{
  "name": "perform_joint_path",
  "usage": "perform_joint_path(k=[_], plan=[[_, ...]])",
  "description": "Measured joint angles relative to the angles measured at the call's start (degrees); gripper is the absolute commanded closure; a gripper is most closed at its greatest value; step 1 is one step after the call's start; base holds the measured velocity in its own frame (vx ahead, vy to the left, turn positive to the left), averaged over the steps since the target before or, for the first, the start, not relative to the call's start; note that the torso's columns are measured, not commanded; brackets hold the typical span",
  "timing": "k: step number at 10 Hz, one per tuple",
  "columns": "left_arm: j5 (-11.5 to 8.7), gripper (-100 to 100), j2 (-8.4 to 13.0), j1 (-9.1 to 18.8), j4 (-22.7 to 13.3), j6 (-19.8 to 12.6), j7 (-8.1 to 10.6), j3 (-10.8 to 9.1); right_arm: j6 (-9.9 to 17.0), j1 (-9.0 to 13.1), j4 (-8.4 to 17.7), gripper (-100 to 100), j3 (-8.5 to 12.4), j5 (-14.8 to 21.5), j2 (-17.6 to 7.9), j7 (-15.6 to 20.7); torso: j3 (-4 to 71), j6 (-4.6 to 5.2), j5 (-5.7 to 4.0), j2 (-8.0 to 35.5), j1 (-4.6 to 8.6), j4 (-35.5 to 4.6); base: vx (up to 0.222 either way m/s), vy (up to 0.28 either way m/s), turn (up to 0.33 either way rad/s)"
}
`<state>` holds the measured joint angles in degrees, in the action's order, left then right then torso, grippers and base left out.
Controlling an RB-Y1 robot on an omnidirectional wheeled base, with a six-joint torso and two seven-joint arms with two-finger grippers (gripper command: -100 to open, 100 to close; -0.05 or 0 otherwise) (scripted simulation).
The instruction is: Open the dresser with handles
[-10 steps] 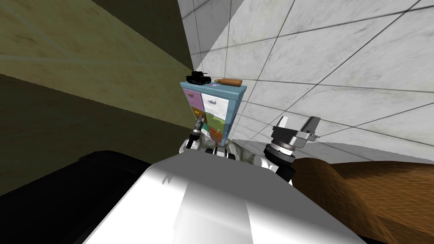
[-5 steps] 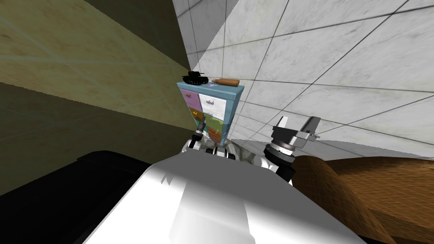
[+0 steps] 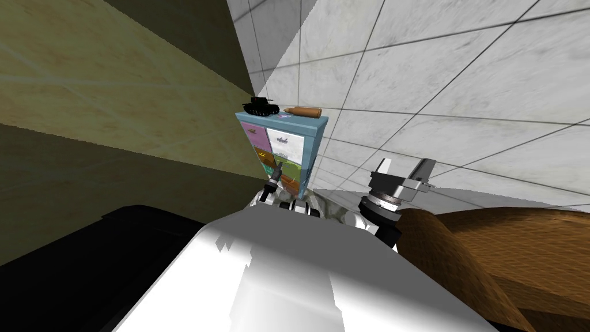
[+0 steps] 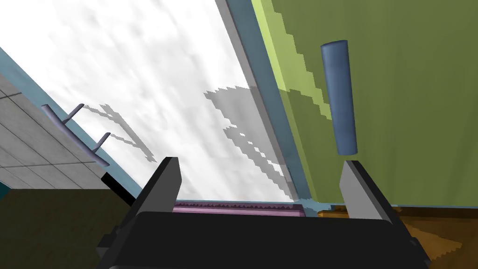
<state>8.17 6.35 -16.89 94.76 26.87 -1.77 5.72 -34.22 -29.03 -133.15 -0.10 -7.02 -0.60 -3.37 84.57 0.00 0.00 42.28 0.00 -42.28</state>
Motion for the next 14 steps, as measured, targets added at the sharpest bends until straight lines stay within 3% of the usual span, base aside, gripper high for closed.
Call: perform_joint_path(k=[6, 9, 10, 12, 14], plan=[[0.8, -100, 0.2, 2.2, -8.2, 0.5, -0.63, 1.65, 0.0, 0.0, 0.0, 0, 0.0, 0.0, 0.0, 0.0, 0.0, 0.0, 0.0, 0.0, 0.0, 0.0, 0.014, -0.008, -0.051], [0.8, -100, 0.4, 2.5, -6.8, -1.3, -0.36, 1.64, 0.0, 0.0, 0.0, 0, 0.0, 0.0, 0.0, 0.0, 0.1, 0.0, -0.01, -0.2, 0.05, 0.1, 0.067, -0.014, -0.014], [0.8, 100, 0.4, 2.5, -6.7, -1.5, -0.35, 1.65, 0.0, 0.0, 0.0, 0, 0.0, 0.0, 0.0, 0.0, 0.0, -0.01, 0.0, 0.0, -0.01, 0.0, -0.054, 0.009, 0.027], [0.8, 100, 0.1, 2.8, -7.6, -0.1, -0.51, 1.65, 0.0, 0.0, 0.0, 0, 0.0, 0.0, 0.0, 0.0, -0.1, -0.02, 0.09, 0.1, -0.13, 0.1, -0.064, 0.015, 0.011], [0.8, 100, 0.6, 2.2, -6.2, -1.0, -0.11, 2.04, 0.0, 0.0, 0.0, 0, 0.0, 0.0, 0.0, 0.0, -0.2, -0.1, 0.02, 0.3, -0.17, -0.1, -0.176, 0.044, 0.01]])
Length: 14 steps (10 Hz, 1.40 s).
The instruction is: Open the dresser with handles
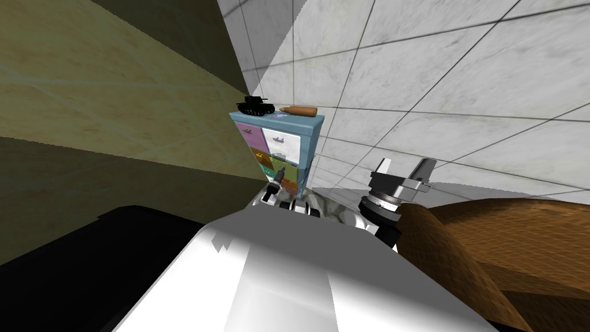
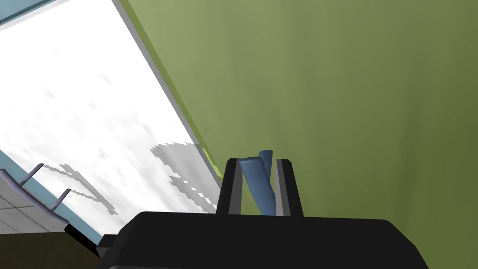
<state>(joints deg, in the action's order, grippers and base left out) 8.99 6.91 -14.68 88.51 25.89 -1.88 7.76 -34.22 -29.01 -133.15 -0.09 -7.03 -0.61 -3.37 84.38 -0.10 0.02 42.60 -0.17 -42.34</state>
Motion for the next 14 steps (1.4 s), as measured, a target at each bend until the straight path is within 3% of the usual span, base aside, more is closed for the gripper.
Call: perform_joint_path(k=[6, 7, 14], plan=[[0.1, 100, 1.2, -2.1, 2.4, -0.8, 0.85, 0.73, 0.0, 0.0, 0.0, 0, 0.0, 0.0, 0.0, 0.0, 0.0, 0.06, -0.02, -0.1, 0.09, 0.0, -0.155, 0.047, 0.021], [0.1, -100, 1.3, -2.6, 2.8, -0.9, 0.95, 0.98, 0.0, 0.0, 0.0, 0, 0.0, 0.0, 0.0, 0.0, 0.1, 0.03, -0.04, -0.2, 0.06, 0.0, -0.096, 0.034, -0.015], [-0.1, -100, 3.6, -2.4, 12.1, -10.3, 2.98, 1.18, 0.0, 0.0, 0.0, 0, 0.0, 0.0, 0.0, 0.0, 0.1, 0.09, -0.06, -0.1, 0.13, -0.1, -0.009, -0.008, -0.009]])
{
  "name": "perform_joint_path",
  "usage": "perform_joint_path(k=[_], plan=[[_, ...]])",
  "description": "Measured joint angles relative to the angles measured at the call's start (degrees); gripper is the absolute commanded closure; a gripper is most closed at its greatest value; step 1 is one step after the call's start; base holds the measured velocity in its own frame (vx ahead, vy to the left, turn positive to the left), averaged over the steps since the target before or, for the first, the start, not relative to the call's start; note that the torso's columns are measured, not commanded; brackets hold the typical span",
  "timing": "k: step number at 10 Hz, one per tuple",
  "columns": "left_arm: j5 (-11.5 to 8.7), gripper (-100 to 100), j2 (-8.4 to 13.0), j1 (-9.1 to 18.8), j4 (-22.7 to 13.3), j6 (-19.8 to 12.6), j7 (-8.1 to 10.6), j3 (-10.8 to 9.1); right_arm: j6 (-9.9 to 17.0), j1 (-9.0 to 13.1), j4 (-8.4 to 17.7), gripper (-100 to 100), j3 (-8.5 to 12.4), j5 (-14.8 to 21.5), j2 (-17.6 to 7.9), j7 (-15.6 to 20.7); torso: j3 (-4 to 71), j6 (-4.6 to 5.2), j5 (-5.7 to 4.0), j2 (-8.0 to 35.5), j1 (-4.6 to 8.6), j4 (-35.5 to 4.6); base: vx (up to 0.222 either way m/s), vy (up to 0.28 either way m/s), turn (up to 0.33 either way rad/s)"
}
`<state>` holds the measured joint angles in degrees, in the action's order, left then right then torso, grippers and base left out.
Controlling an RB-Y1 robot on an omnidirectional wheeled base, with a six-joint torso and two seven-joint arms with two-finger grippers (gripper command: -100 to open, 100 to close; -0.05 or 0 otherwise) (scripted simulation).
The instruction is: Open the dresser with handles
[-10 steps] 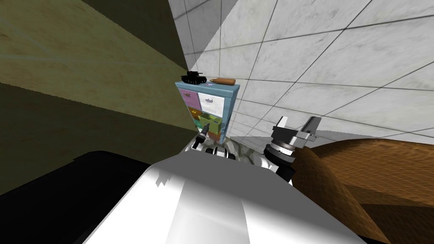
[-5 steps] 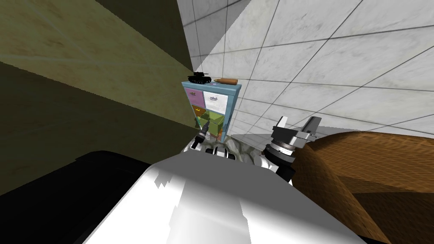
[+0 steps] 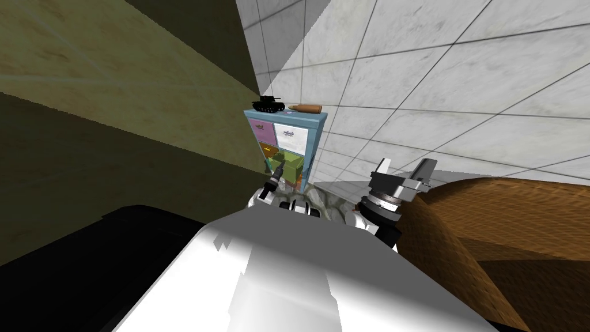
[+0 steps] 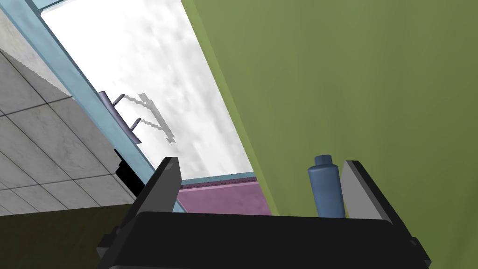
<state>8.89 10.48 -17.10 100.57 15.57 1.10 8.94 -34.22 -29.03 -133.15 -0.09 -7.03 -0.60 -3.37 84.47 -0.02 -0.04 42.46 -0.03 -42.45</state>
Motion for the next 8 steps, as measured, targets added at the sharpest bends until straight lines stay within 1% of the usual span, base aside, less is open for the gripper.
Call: perform_joint_path(k=[2, 3, 8], plan=[[0.0, -100, 0.4, -0.2, 2.2, -2.9, 0.46, 0.19, 0.0, 0.0, 0.0, 0, 0.0, 0.0, 0.0, 0.0, -0.1, -0.02, -0.14, 0.1, 0.16, -0.2, -0.012, 0.0, -0.01], [0.0, 0, 0.5, -0.2, 2.3, -3.3, 0.54, 0.21, 0.0, 0.0, 0.0, 0, 0.0, 0.0, 0.0, 0.0, -0.1, -0.02, -0.09, 0.1, 0.16, -0.1, 0.0, 0.0, 0.0], [0.0, 0, 0.5, -0.4, 2.0, -3.5, 0.58, 0.21, 0.0, 0.0, 0.0, 0, 0.0, 0.0, 0.0, 0.0, 0.1, 0.02, 0.02, -0.1, 0.07, 0.1, 0.0, 0.0, 0.0]])
